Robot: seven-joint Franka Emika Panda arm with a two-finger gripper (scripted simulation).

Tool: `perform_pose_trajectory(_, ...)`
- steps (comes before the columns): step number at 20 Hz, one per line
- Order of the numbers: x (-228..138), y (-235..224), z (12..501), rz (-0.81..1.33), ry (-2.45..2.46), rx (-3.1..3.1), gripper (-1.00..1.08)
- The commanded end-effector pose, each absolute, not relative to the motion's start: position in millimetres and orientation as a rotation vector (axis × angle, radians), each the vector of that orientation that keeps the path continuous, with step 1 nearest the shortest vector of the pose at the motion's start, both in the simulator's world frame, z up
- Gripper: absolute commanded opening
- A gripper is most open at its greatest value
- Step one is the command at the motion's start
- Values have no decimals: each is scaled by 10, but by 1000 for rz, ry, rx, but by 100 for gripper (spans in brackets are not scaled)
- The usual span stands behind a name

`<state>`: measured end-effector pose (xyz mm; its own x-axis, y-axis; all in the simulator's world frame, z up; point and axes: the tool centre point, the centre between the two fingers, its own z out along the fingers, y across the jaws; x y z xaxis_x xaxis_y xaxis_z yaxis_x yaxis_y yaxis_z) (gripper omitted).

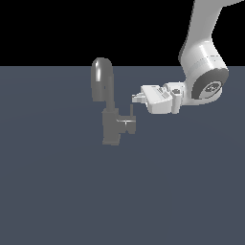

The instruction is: Turn on the faucet by rotating a designated handle.

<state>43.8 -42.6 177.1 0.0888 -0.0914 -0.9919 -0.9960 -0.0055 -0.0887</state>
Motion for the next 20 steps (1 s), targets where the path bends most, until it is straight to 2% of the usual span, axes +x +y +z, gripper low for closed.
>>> perform_pose_trajectory(1,465,-408,1648,1114,1225,-1252,-100)
perform_pose_trajectory(9,494,-361,1426,1137,1252,-1139,-100)
perform_pose_trajectory(20,467,-350,1435,1137,1251,-1140,-100)
